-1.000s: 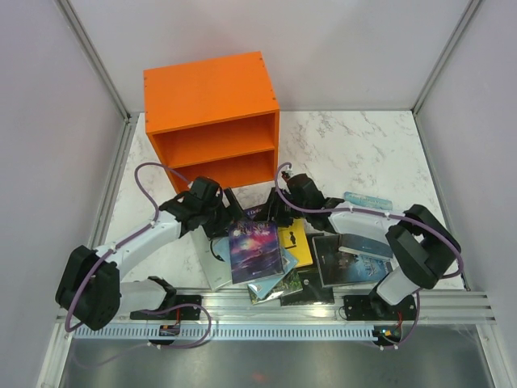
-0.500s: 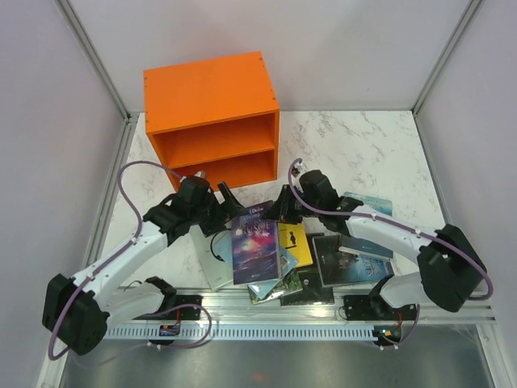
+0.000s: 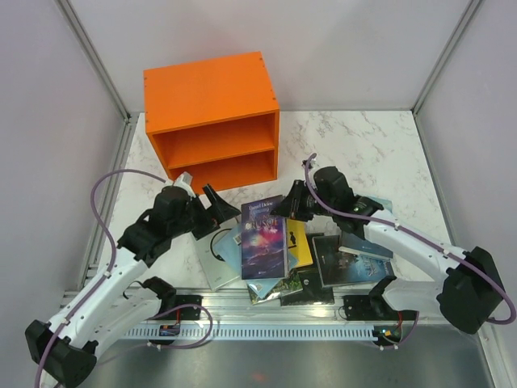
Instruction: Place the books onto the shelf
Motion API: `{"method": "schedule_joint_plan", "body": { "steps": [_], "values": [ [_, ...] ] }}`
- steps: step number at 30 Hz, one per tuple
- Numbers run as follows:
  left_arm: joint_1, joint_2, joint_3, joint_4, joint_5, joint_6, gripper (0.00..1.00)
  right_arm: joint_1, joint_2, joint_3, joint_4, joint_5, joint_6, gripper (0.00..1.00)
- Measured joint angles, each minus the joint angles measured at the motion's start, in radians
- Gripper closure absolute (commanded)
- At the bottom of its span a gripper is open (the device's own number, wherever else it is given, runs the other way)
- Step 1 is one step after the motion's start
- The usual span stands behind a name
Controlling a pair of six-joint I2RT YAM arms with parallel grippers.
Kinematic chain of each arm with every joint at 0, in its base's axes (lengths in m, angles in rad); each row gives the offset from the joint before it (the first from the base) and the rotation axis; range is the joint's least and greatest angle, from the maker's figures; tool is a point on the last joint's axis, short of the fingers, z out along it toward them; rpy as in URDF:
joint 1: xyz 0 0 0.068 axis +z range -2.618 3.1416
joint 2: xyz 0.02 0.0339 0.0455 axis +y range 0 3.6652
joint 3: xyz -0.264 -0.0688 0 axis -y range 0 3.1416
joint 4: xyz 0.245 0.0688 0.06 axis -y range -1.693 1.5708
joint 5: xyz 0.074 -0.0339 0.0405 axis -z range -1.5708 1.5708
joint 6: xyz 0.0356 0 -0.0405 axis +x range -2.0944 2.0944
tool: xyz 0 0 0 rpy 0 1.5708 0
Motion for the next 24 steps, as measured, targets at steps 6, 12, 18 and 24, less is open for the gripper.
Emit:
{"method": "schedule_joint_plan", "body": {
  "steps": [6, 12, 18, 24],
  "values": [
    [0.0, -0.105, -0.052, 0.002, 0.037, 0.0, 0.0, -0.047, -0.039, 0.037, -0.031, -0.062, 0.051, 1.0],
    [0.0, -0.207, -0.082, 0.042, 0.106, 0.001, 0.05, -0.069, -0.087, 0.125, 0.048, -0.136, 0.177, 1.0],
    [0.001, -0.243, -0.111, 0.235, 0.259, -0.022, 0.24, -0.084, -0.118, 0.143, 0.118, -0.189, 0.25, 1.0],
    [0.005, -0.249, -0.122, 0.369, 0.389, -0.1, 0.97, -0.107, -0.119, 0.128, 0.181, -0.222, 0.299, 1.0]
  ]
}}
